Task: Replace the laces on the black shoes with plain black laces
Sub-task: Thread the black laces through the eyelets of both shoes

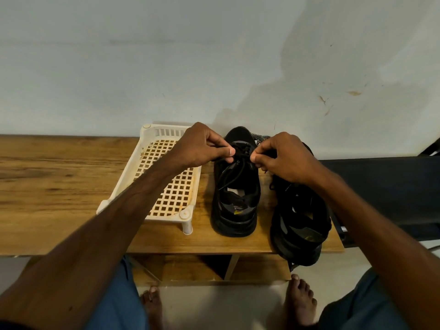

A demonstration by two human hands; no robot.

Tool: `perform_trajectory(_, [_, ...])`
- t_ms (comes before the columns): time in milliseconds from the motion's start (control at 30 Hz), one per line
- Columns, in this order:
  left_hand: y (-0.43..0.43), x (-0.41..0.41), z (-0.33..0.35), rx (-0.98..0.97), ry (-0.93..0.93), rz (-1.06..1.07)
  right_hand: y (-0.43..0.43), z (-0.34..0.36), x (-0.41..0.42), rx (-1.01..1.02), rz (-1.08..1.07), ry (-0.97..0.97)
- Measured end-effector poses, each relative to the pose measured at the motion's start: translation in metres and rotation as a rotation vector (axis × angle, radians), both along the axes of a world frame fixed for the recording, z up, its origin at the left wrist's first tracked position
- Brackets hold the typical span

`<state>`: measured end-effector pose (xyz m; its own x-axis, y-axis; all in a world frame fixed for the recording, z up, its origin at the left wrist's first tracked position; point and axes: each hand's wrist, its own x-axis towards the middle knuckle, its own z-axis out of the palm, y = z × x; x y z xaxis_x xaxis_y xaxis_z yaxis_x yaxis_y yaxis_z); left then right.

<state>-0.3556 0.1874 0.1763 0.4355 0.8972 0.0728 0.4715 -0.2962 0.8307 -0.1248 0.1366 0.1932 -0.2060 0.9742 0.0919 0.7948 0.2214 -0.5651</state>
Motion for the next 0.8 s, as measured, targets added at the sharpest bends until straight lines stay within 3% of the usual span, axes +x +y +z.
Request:
perform_trajectory(267, [0.001,0.007,0.000,-0.067,-0.035,0.131,-0.006,0.000,-0.002,-0.046,0.003,0.066])
perform_trajectory(800, [0.000,0.029,-0.009,-0.046,-0.020,0.353,-0.013,0.004,-0.006,-0.071,-0.001,0.016])
